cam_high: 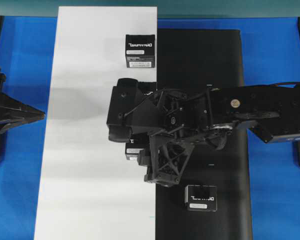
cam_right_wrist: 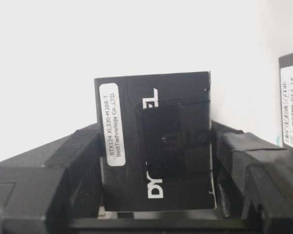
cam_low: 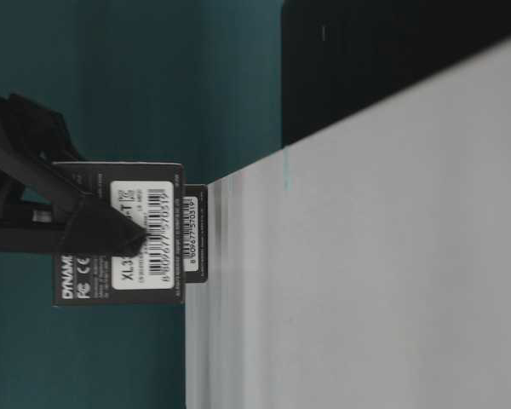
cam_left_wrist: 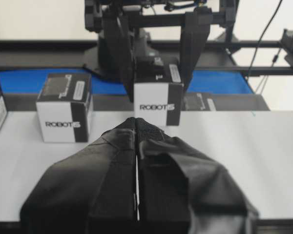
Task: Place the box from the black base onto the white base.
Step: 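Lift the box and carry it left onto the white base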
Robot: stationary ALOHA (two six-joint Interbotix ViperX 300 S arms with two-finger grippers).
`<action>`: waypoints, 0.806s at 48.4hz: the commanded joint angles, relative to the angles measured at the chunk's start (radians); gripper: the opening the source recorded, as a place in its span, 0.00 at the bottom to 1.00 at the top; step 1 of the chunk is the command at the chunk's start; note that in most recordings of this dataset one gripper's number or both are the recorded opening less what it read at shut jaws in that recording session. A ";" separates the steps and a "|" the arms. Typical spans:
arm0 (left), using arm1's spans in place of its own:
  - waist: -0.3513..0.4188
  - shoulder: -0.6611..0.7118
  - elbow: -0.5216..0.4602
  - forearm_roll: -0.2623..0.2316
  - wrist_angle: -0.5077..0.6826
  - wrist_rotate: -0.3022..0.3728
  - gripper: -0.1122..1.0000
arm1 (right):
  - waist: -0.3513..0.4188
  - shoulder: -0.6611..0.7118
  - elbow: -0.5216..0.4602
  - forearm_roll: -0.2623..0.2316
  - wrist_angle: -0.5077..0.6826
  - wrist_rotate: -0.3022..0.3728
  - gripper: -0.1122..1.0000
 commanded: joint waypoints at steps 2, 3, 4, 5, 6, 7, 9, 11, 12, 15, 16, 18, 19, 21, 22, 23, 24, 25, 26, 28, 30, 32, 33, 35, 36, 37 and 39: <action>-0.002 0.003 -0.028 0.003 -0.005 -0.006 0.06 | 0.002 0.018 -0.002 -0.002 -0.017 -0.003 0.65; -0.003 0.003 -0.028 0.003 -0.006 -0.006 0.06 | 0.000 0.018 0.000 -0.002 -0.018 -0.003 0.65; -0.003 0.003 -0.028 0.003 -0.006 -0.006 0.06 | 0.000 0.020 0.000 -0.002 -0.021 -0.003 0.65; -0.003 0.003 -0.028 0.003 -0.005 -0.006 0.06 | 0.000 0.021 0.002 -0.002 -0.023 -0.003 0.65; -0.003 0.003 -0.028 0.003 -0.006 -0.006 0.06 | 0.000 0.021 0.002 -0.002 -0.026 -0.003 0.65; -0.003 0.003 -0.028 0.003 -0.006 -0.006 0.06 | 0.000 0.023 0.003 -0.002 -0.029 -0.003 0.65; -0.005 0.003 -0.028 0.003 -0.006 -0.006 0.06 | 0.002 0.026 0.005 -0.003 -0.034 -0.003 0.65; -0.005 0.003 -0.028 0.003 -0.006 -0.008 0.06 | 0.000 0.029 0.006 -0.002 -0.040 -0.003 0.65; -0.005 0.003 -0.028 0.003 -0.006 -0.008 0.06 | 0.000 0.031 0.008 -0.002 -0.041 -0.003 0.65; -0.005 0.003 -0.028 0.003 -0.006 -0.006 0.06 | 0.002 0.035 0.011 -0.002 -0.043 -0.003 0.65; -0.005 0.003 -0.028 0.003 -0.006 -0.008 0.06 | 0.000 0.037 0.012 -0.003 -0.043 -0.003 0.65; -0.005 0.003 -0.028 0.003 -0.006 -0.008 0.06 | 0.000 0.038 0.015 -0.002 -0.043 -0.003 0.65; -0.005 0.003 -0.028 0.003 -0.006 -0.006 0.06 | 0.000 0.038 0.015 -0.003 -0.043 -0.003 0.65; -0.005 0.005 -0.028 0.003 -0.006 -0.008 0.06 | 0.002 0.038 0.018 -0.003 -0.043 -0.003 0.65; -0.005 0.005 -0.028 0.003 -0.006 -0.008 0.06 | 0.000 0.037 0.018 -0.005 -0.043 -0.003 0.65; -0.005 0.003 -0.028 0.003 -0.006 -0.006 0.06 | 0.000 0.038 0.020 -0.005 -0.043 -0.003 0.65; -0.005 0.003 -0.028 0.003 -0.006 -0.008 0.06 | 0.000 0.037 0.020 -0.006 -0.041 -0.003 0.65; -0.005 0.003 -0.028 0.003 -0.006 -0.008 0.06 | 0.000 0.037 0.020 -0.008 -0.041 -0.003 0.65; -0.005 0.003 -0.028 0.003 -0.006 -0.006 0.06 | 0.000 0.037 0.020 -0.008 -0.041 -0.003 0.65; -0.005 0.005 -0.028 0.003 -0.006 -0.006 0.06 | 0.000 0.038 0.020 -0.009 -0.043 -0.003 0.65; -0.005 0.003 -0.028 0.003 -0.006 -0.008 0.06 | 0.000 0.037 0.020 -0.009 -0.044 -0.003 0.65; -0.005 0.003 -0.028 0.003 -0.005 -0.008 0.06 | 0.000 0.038 0.020 -0.009 -0.044 -0.003 0.65; -0.005 0.003 -0.028 0.003 -0.006 -0.008 0.06 | 0.000 0.037 0.020 -0.009 -0.044 -0.003 0.65; -0.005 0.003 -0.028 0.003 -0.006 -0.008 0.06 | 0.000 0.038 0.020 -0.009 -0.044 -0.005 0.65; -0.005 0.003 -0.028 0.005 -0.006 -0.008 0.06 | 0.000 0.037 0.020 -0.009 -0.044 -0.005 0.65; -0.005 0.003 -0.028 0.003 -0.006 -0.008 0.06 | 0.000 0.037 0.020 -0.011 -0.044 -0.005 0.65; -0.005 0.003 -0.028 0.003 -0.006 -0.008 0.06 | 0.000 0.037 0.020 -0.012 -0.046 -0.005 0.65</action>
